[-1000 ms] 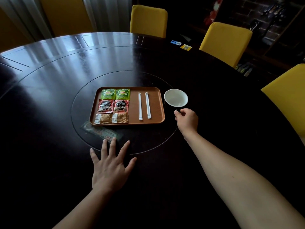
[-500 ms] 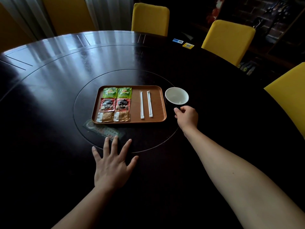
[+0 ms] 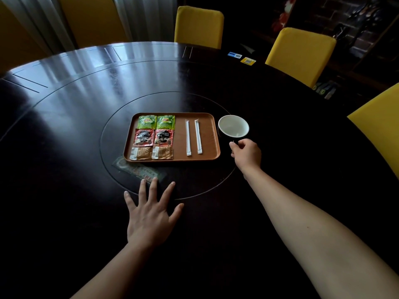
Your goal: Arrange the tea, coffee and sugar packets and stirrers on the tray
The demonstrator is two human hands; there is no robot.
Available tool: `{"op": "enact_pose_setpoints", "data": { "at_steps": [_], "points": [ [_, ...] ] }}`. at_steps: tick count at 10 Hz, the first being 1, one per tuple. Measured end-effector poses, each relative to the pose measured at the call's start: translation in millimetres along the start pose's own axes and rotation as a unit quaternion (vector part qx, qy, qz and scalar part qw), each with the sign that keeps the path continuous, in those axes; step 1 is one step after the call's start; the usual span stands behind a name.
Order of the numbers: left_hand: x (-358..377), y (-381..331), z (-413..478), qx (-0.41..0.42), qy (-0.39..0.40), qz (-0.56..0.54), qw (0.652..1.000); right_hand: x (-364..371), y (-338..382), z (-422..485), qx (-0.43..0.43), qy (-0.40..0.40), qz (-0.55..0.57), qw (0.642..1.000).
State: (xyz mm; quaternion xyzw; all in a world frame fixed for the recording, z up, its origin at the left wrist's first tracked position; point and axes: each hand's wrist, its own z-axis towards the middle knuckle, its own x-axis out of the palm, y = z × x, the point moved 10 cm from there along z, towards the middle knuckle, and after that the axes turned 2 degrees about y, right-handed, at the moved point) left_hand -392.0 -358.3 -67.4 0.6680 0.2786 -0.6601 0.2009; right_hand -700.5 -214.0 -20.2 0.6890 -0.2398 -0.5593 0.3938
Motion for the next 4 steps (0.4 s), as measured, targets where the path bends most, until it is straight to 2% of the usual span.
{"op": "enact_pose_setpoints", "data": {
  "at_steps": [2,4],
  "points": [
    [2,2,1,-0.005,0.019,-0.001,1.000,2,-2,-10,0.014,0.027,0.032,0.999],
    [5,1,9,-0.011,0.059,-0.045,0.997,-8,-20,-52,0.037,0.060,0.001,0.998]
  ]
}}
